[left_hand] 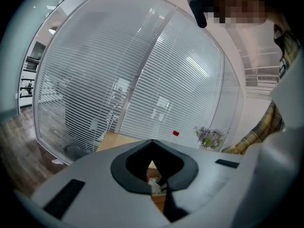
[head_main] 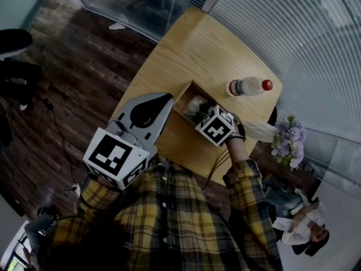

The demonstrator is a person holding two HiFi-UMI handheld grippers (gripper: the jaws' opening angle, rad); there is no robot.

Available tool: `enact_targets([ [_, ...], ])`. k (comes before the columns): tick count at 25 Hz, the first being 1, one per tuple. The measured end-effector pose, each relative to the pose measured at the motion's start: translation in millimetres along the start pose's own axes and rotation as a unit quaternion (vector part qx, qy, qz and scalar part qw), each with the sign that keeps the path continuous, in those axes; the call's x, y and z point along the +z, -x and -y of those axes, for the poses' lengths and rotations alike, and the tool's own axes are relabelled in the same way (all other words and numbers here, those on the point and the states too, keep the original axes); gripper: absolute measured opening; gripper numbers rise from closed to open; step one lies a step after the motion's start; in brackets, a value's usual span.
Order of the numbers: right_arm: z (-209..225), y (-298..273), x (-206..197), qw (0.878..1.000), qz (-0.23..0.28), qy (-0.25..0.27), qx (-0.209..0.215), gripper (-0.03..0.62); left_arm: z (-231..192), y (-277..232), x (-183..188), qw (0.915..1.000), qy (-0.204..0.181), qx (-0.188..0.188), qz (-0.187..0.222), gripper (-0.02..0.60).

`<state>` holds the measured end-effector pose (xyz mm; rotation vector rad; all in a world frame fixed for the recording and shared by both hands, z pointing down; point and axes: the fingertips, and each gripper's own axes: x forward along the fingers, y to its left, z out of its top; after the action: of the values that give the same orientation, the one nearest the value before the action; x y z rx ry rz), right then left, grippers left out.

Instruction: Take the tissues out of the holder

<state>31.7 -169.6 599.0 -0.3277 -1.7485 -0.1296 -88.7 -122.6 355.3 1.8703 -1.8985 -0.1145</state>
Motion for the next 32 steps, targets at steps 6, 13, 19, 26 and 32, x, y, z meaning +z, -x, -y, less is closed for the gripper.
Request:
enact_targets([
  [6, -2, 0, 0, 1.000, 0.000, 0.007, 0.004, 0.072, -2, 3, 4, 1.0000, -0.001, 0.002, 0.005, 0.009],
  [13, -3, 1, -1, 1.000, 0.007, -0.003, 0.009, 0.021, -2, 3, 5, 1.0000, -0.003, -0.001, 0.004, 0.008],
  [19, -4, 3, 2, 1.000, 0.007, -0.008, 0.007, 0.020, -4, 6, 9, 1.0000, -0.005, -0.003, 0.006, 0.009],
  [26, -6, 13, 3, 1.000, 0.020, -0.010, 0.009, 0.018, 1, 1, 15, 0.9998, -0.013, -0.015, 0.010, 0.009],
  [32, -11, 29, 4, 0.999, 0.037, -0.010, 0.008, 0.017, 9, -4, 21, 0.9993, -0.023, -0.027, 0.010, 0.009],
])
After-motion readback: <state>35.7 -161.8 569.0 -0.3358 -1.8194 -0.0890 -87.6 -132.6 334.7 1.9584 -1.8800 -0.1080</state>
